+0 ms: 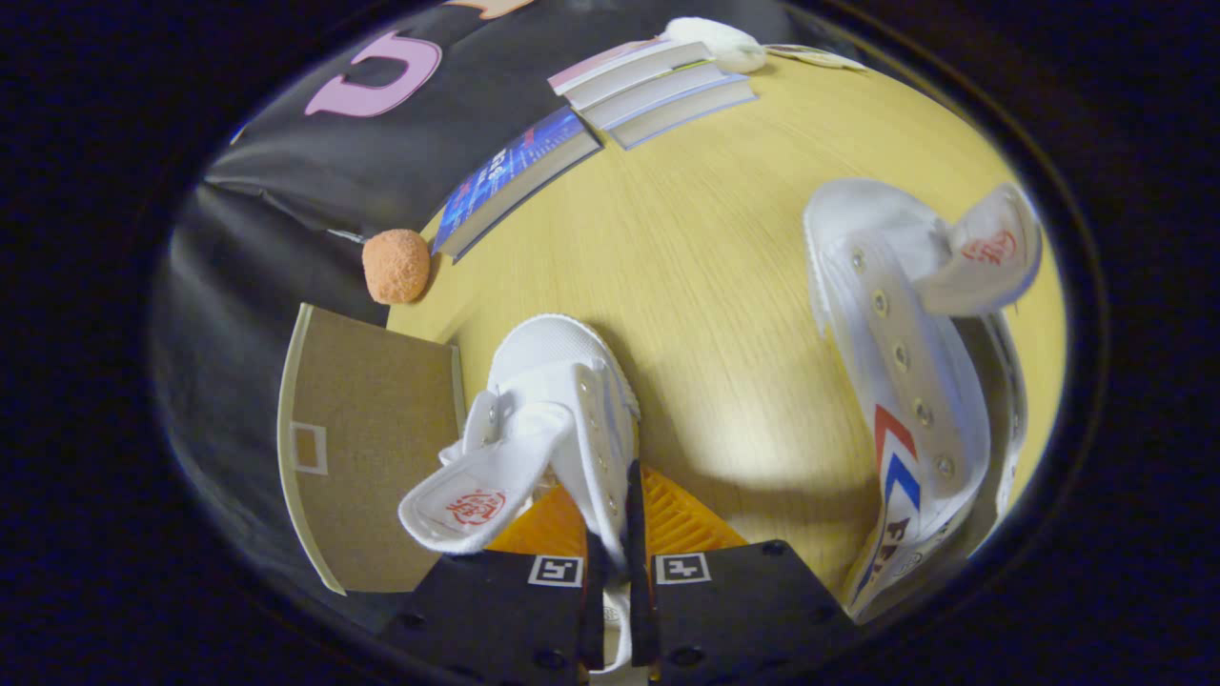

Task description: Open the storage box then place both shoes into the box .Put the left shoe in first, then the right shoe, with the right side of both shoes facing outward in a uniform manner.

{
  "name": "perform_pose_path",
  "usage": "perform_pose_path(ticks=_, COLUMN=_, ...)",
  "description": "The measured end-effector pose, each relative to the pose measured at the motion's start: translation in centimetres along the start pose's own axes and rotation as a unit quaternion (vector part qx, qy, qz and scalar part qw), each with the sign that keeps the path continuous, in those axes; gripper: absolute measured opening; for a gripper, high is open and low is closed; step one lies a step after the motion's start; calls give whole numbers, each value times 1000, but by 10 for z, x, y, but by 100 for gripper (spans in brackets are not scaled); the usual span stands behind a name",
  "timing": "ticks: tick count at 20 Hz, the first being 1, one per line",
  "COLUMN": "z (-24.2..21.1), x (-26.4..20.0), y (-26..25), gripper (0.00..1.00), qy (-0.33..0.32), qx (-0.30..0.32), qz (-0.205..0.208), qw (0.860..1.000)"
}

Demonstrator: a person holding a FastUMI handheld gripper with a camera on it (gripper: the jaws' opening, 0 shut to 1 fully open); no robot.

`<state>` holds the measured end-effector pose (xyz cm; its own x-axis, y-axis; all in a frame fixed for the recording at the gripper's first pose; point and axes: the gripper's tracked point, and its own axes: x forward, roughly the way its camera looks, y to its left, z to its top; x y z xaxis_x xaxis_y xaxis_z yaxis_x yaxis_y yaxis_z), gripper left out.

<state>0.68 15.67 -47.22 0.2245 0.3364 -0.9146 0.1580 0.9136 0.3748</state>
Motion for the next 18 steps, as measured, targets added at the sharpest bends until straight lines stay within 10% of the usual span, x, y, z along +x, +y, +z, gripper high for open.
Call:
perform_pose_path(ticks=9, z=14, x=-74, y=55, gripper=13, qy=-15, qx=127, qz=112, qw=985)
perform_pose_path(ticks=18, z=49, x=-162, y=186, gripper=13, qy=-40, qx=126, qz=235, qw=963)
